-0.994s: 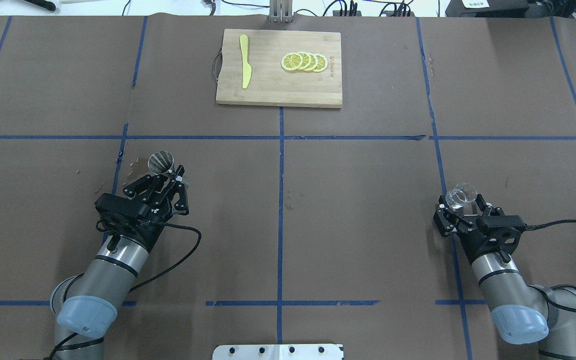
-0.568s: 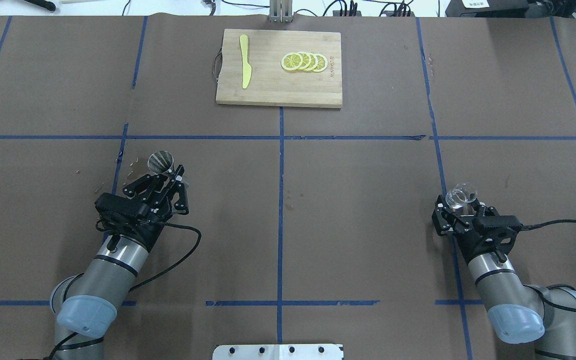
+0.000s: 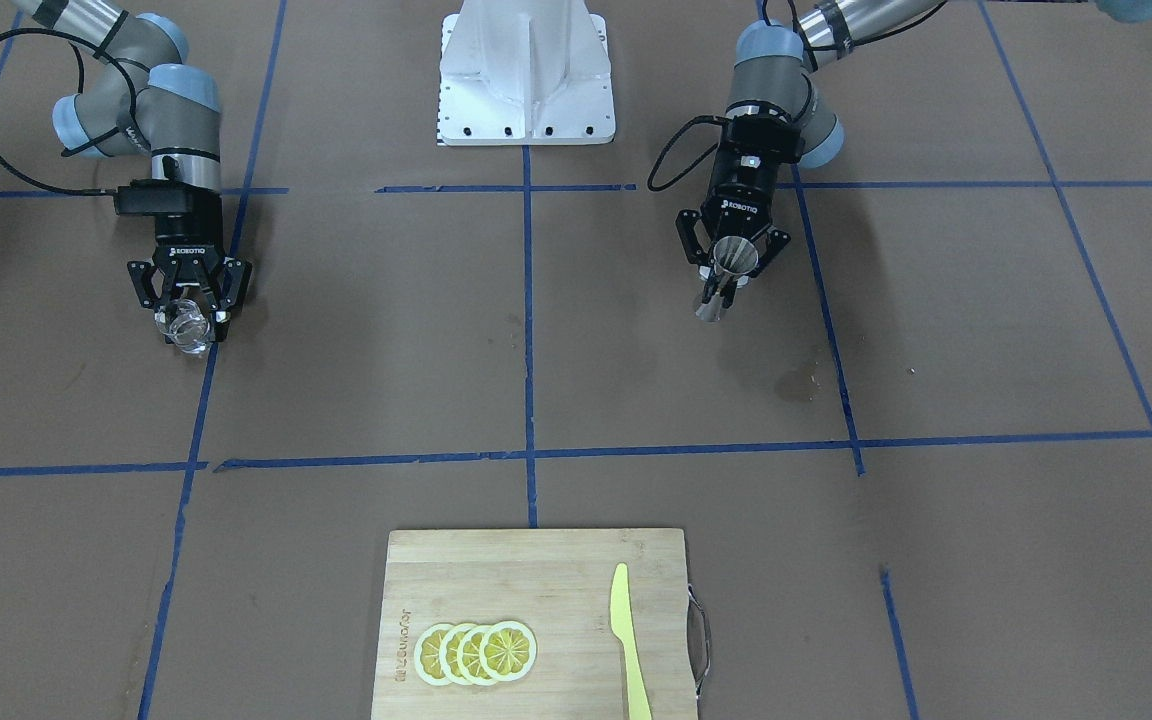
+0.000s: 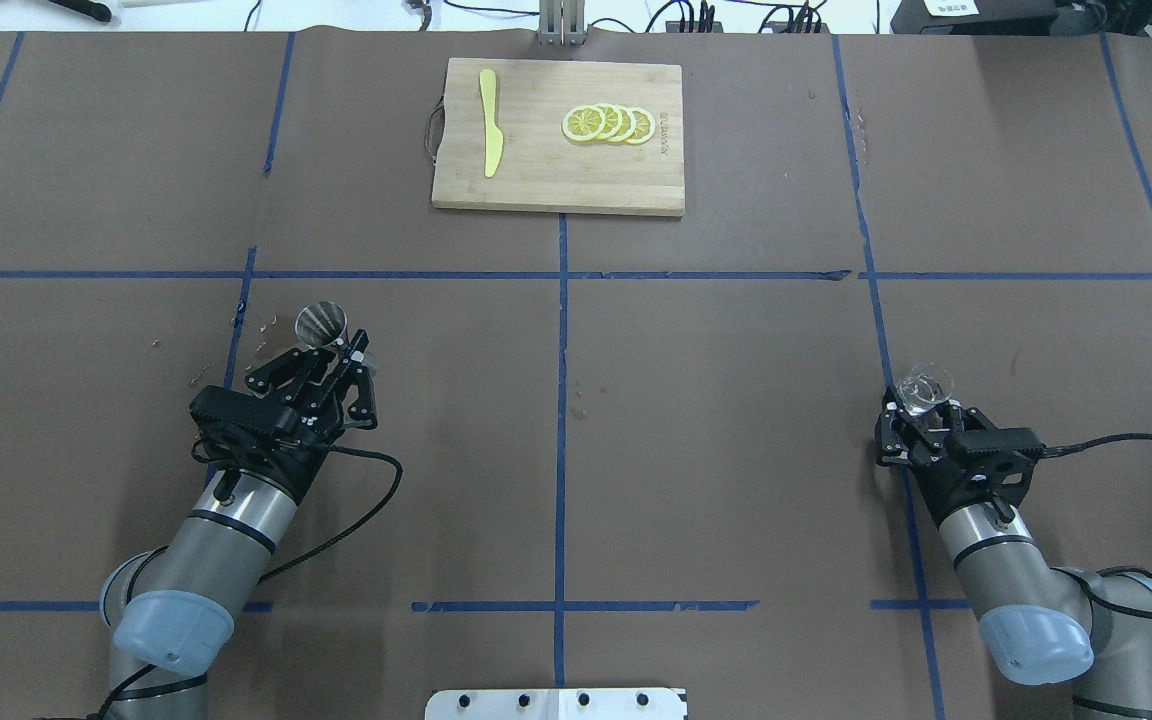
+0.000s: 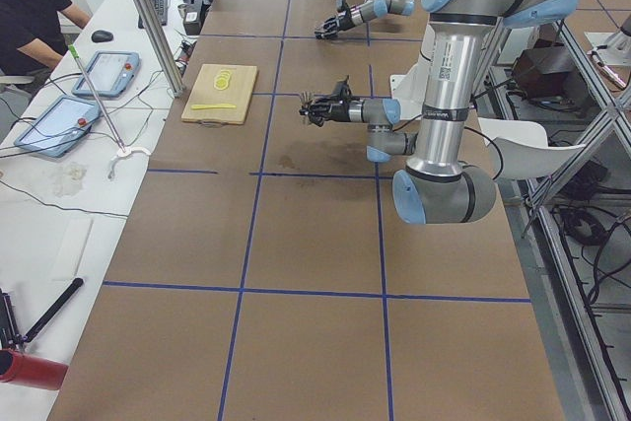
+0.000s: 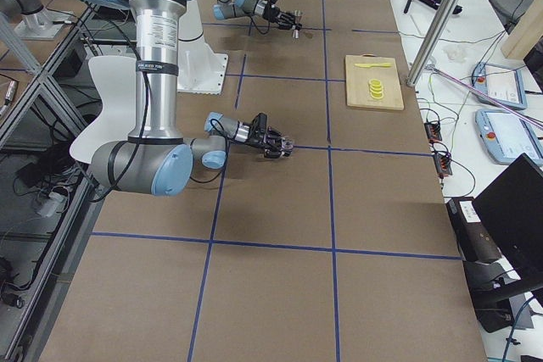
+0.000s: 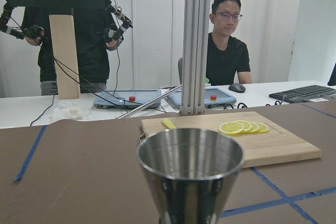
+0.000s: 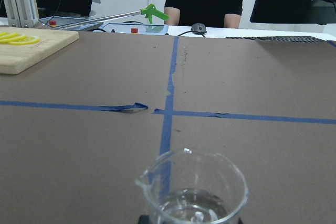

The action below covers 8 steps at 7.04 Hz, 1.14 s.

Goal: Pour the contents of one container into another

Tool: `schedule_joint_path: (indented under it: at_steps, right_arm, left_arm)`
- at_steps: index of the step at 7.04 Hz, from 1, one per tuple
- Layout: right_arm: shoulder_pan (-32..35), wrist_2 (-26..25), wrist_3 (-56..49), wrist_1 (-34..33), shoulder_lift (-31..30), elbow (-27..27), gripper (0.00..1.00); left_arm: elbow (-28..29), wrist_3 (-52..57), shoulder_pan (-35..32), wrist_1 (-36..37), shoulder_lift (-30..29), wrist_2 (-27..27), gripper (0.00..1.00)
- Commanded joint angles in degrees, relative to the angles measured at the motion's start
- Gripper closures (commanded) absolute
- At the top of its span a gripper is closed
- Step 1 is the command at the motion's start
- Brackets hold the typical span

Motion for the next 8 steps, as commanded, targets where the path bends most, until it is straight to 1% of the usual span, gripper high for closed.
schedule_joint_path:
  at_steps: [1, 2, 4, 5, 6, 7, 8]
  right_arm:
    - [0.29, -0.36, -1.06, 0.25, -0.03, 0.45, 0.96]
    - [0.38, -0.45, -1.33, 0.34, 0.06, 0.89, 0.97]
    - [0.38, -0.62, -4.13, 0.34, 0.06, 3.79, 0.97]
    - [0.38, -0.97, -4.84, 0.34, -0.73, 6.93, 0.97]
    - [0.29, -2.28, -5.98, 0.34, -0.21, 8.53, 0.97]
    - [-0.14, -3.08, -6.77, 0.34, 0.14, 9.07, 0.97]
    - [-0.84, -3.08, -8.87, 0.34, 0.23, 10.55, 0.97]
  left_arm:
    - [0.00, 0.03, 0.00, 0.00, 0.00, 0.00, 1.00]
    - [0.09, 0.20, 0.00, 0.00, 0.00, 0.00, 1.00]
    - [-0.78, 0.56, 0.17, -0.78, -0.08, -0.61, 1.00]
    - [-0.70, 0.64, 0.17, -1.57, -0.44, -1.05, 1.00]
    - [0.08, 0.82, 0.52, -1.58, -0.87, -1.40, 1.00]
    - [0.17, 0.91, 0.61, -1.50, -1.23, -5.41, 1.00]
    - [0.52, 2.91, 0.88, -1.58, -1.67, -7.80, 1.00]
